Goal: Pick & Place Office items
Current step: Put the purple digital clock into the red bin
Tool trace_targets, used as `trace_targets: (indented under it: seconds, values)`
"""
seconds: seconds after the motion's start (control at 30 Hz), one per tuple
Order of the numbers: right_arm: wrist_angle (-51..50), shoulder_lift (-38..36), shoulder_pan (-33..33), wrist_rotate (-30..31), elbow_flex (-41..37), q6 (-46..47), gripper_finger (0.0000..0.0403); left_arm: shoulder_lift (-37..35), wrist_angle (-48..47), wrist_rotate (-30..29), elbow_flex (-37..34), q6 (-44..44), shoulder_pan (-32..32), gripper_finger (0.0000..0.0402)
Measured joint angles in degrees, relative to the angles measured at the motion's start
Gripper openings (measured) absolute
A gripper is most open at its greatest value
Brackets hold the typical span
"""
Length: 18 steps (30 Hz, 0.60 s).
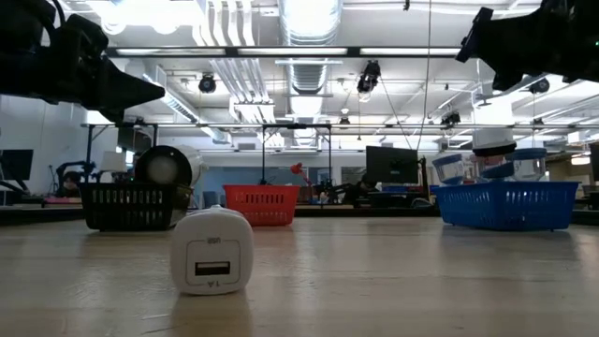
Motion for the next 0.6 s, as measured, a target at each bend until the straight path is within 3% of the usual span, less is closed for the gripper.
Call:
trace_targets:
  seconds: [0.3, 0.6]
  values:
    - [-7.8, 2.2, 0.0, 3.6, 0.0, 1.9, 0.0147, 0.0, 0.2, 0.0, 0.0, 0.0, 0.0, 0.0012]
    - [-7.8, 4.4, 0.0, 2.3, 0.0, -0.6, 0.0147, 0.0, 0.2, -0.2, 0.0, 0.4, 0.0, 0.001]
